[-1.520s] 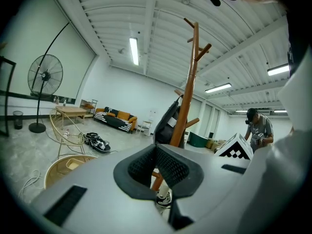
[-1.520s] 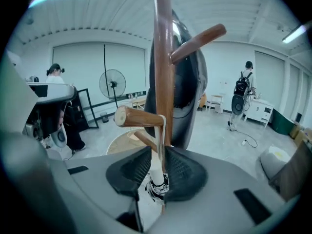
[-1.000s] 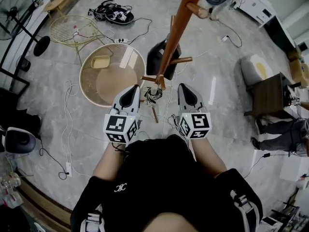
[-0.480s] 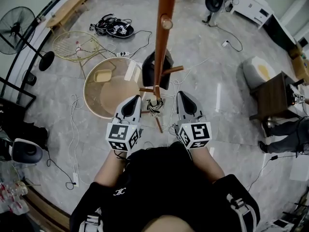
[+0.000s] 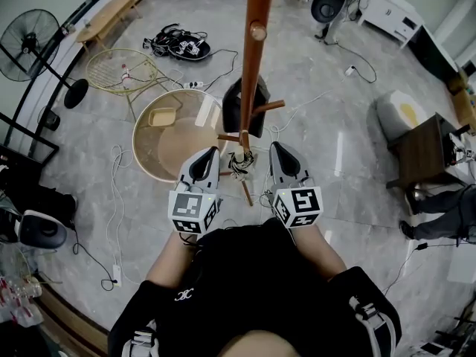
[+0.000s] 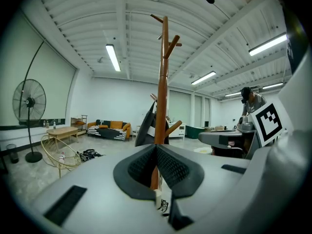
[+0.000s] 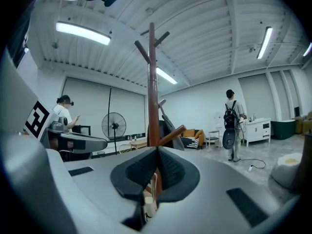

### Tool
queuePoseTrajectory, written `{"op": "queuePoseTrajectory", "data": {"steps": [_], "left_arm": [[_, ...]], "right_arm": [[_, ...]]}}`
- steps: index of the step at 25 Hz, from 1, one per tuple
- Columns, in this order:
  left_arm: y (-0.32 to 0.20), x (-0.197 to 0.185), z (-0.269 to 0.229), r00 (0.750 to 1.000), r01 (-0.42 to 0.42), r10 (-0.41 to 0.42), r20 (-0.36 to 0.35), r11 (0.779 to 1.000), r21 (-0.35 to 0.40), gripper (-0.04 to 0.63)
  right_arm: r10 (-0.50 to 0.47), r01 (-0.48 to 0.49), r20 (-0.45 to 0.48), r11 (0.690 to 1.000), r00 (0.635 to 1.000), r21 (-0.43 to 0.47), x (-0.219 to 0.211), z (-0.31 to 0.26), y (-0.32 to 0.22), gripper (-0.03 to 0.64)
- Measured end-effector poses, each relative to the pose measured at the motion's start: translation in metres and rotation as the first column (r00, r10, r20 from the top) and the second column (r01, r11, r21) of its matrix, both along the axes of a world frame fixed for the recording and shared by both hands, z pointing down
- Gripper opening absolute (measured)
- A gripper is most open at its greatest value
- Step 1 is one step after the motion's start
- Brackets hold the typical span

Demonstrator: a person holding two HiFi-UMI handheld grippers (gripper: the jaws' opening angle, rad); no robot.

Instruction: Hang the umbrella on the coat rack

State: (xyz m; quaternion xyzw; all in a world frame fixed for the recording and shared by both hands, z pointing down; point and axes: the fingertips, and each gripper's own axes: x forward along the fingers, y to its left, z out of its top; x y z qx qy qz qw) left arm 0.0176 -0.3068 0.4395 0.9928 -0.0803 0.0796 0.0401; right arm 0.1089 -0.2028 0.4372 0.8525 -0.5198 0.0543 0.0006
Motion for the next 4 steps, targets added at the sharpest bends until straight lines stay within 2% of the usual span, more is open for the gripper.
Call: {"op": "queuePoseTrajectory", "data": {"steps": [4], "left_arm": [[0.0011, -0.0037, 0.0006, 1.000, -0.008, 0.008, -0.004, 1.000, -0.013, 0.017]], "right_arm": [[-0.004, 0.003, 0.024, 1.000, 1.000, 0.010, -0.0044, 0.0018, -0.0046, 0.015]]}}
